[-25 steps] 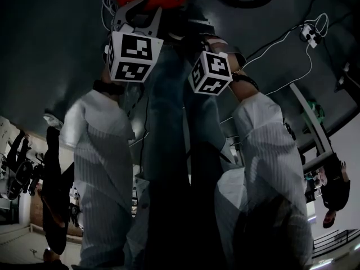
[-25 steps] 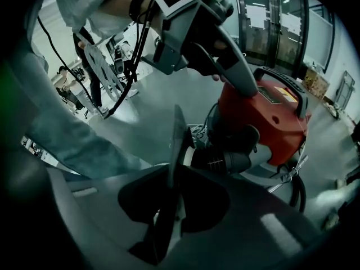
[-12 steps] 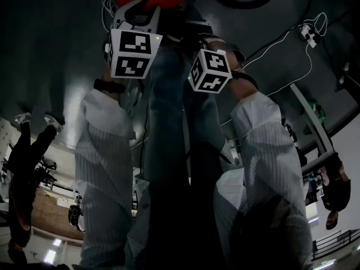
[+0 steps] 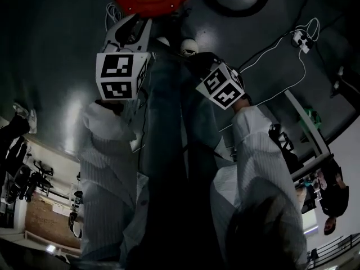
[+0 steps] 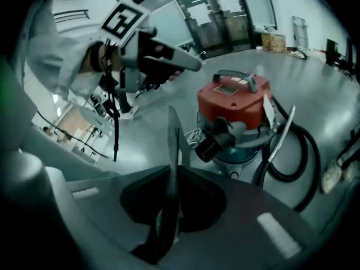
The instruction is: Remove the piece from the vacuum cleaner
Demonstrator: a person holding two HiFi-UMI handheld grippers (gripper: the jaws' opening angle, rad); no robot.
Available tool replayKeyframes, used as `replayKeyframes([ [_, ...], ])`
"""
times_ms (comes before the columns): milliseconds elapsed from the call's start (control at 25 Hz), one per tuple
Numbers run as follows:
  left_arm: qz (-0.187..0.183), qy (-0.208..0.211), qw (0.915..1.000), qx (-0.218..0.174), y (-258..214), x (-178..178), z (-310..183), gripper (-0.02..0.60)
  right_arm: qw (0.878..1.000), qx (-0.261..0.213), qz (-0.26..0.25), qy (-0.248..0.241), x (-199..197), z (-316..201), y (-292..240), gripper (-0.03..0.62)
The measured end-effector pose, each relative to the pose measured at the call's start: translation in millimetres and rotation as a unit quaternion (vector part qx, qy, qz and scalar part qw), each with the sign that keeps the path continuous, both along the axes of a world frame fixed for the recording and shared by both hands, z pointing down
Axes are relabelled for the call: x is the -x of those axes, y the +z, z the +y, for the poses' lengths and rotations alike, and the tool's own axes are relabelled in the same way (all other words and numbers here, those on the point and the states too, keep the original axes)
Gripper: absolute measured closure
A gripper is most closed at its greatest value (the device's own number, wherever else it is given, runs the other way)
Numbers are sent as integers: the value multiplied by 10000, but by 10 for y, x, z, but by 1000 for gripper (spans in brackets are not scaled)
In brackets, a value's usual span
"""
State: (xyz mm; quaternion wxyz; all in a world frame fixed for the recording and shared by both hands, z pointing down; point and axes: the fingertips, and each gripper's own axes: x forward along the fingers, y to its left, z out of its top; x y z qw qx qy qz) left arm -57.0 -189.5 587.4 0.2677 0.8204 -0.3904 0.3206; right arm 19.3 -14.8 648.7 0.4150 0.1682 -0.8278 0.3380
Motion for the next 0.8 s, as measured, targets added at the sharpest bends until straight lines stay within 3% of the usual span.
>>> replayKeyframes([
  [160, 108, -478, 9984, -270, -981, 155, 253, 550, 9945, -25, -380, 976, -89, -171, -916, 569],
  [280, 110, -888, 9942, -597, -1820, 243, 338, 577, 9865, -336, -618, 1480, -130, -396, -1765, 568],
  [440, 479, -1343, 9853, -945, -2807, 222, 319, 577, 9758, -1018, -882, 1721, -178, -791, -2871, 566],
  [600, 550, -1360, 9795, -1384, -3666, 222, 449, 577, 9592, -1561, -1253, 1997, -100, -856, -3918, 566],
  [800, 794, -1660, 9615, -2042, -4425, 311, 496, 577, 9333, -2285, -1728, 2166, -12, -951, -4827, 566],
])
